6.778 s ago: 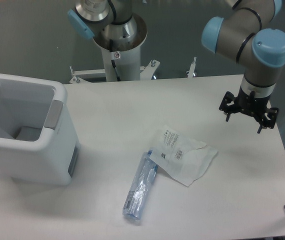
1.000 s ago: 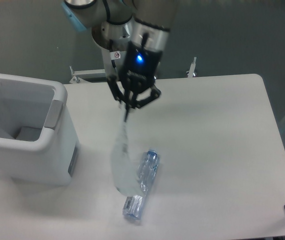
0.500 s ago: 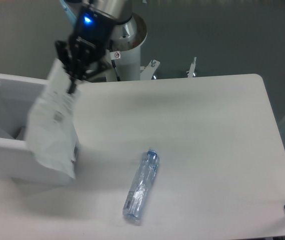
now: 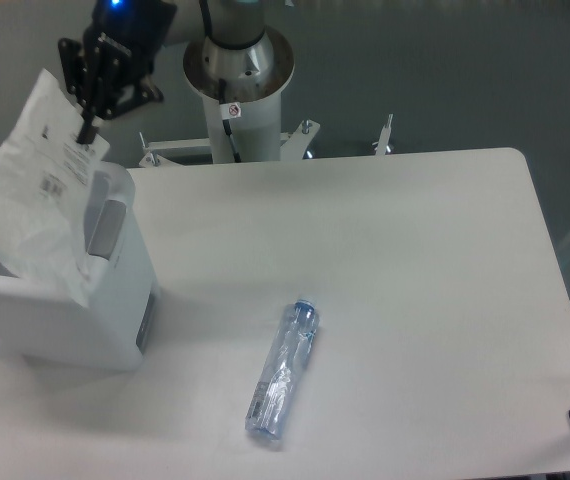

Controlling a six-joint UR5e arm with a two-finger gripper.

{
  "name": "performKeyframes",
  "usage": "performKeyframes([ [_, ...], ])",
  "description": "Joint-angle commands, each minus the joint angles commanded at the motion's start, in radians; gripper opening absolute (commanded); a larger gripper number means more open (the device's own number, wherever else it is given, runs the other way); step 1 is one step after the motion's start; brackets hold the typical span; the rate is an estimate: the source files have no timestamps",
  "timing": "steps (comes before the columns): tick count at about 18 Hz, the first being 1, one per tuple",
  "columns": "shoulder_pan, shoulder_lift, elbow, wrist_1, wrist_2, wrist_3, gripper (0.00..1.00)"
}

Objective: Place the trash in the trash can
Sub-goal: 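Carry the held bag over the white trash bin, then open the gripper to drop the bag into the bin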

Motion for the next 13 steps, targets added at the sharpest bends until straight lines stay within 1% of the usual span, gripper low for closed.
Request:
performKeyframes([
  [5,-0.040,0.000,0.000,0.000,-0.002,0.002,0.00],
  [6,-0.048,0.000,0.001,0.000,-0.002,0.003,0.01],
  [8,-0.058,-0.002,-0.002,0.002,-0.002,0.034,0.09],
  [10,-0.058,-0.006,-0.003,0.002,-0.002,0.075,0.14],
  [13,-0.058,-0.017,0.000,0.002,-0.005,0.095,0.30],
])
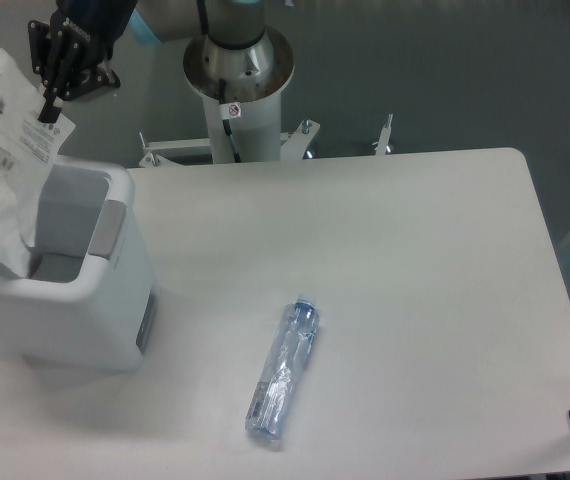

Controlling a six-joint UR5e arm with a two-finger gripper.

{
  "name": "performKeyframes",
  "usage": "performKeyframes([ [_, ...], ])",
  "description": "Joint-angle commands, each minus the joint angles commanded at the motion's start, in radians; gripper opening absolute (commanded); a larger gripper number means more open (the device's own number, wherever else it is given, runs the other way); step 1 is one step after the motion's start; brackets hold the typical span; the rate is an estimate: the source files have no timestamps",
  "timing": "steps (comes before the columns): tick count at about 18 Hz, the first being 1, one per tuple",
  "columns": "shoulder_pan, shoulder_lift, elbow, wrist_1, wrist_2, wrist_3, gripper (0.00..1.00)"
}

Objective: Place the trash in the trash can
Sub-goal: 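Open the gripper to drop the bag into the bin, then move the open gripper over the clear water bottle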

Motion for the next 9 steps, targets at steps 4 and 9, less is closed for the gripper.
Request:
performKeyframes([
  [4,0.014,-0.021,0.002,0.003,0.002,0.020,0.59],
  [9,0.087,-0.022,0.009,0.003,-0.002,0.011,0.67],
])
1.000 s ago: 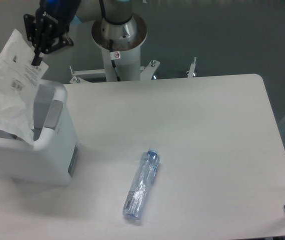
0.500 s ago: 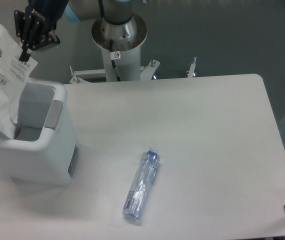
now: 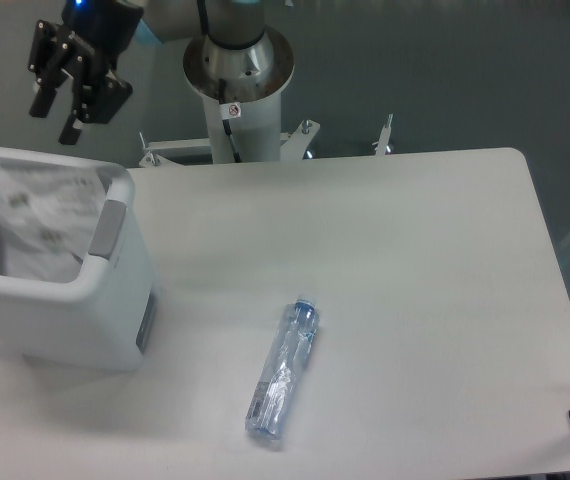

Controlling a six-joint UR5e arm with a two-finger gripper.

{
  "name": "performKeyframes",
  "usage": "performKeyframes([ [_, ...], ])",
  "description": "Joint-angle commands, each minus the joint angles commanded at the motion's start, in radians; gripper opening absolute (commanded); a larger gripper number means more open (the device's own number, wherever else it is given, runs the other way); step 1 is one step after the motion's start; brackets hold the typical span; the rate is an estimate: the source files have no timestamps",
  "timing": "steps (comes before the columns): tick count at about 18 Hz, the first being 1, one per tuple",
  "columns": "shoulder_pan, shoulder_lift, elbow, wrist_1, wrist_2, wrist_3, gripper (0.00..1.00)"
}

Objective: Place the trash in the trash can
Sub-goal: 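Move the open gripper over the clear water bottle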

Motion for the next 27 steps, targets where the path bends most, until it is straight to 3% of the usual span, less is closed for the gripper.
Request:
performKeyframes([
  [4,0.124,-0.009,0.021,0.002,-0.011,-0.005,0.84],
  [7,0.221,-0.047,0.040,0.000,-0.044,-0.006,0.95],
  [11,0.301,-0.136,0.095,-0.003,-0.035,-0.063,1.00],
  [16,0.307,-0.288,0.152,-0.008,0.056,-0.072,1.00],
  [20,0.296,-0.461,0.242,-0.008,0.138,-0.098,1.00],
  [24,0.230,-0.596,0.369,-0.012,0.228,-0.176,1.00],
  [27,0.184,-0.676,0.429,-0.060,0.307,-0.190,1.00],
])
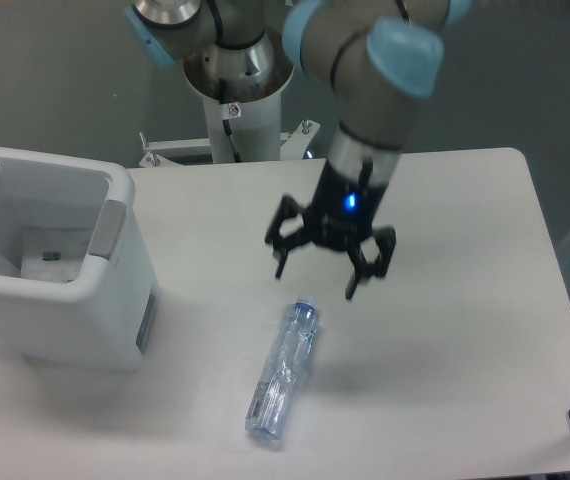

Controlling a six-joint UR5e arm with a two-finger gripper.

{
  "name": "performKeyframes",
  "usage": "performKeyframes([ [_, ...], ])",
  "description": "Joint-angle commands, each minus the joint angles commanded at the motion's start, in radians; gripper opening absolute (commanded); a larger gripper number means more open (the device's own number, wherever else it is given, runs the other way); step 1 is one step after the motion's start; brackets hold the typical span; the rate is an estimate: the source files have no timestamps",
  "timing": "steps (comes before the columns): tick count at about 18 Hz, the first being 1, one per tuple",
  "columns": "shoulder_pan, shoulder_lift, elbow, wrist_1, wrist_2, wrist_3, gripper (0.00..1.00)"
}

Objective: Place the trash in the trash can
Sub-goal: 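Move the open gripper over the clear water bottle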

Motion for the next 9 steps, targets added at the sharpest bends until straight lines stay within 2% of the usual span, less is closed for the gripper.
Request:
performKeyframes([
  [7,-0.061,-0.118,0.054,-0.017,0.097,-0.038,1.00],
  [9,-0.075,-0.161,0.101,-0.064,0.118,-0.051,1.00],
])
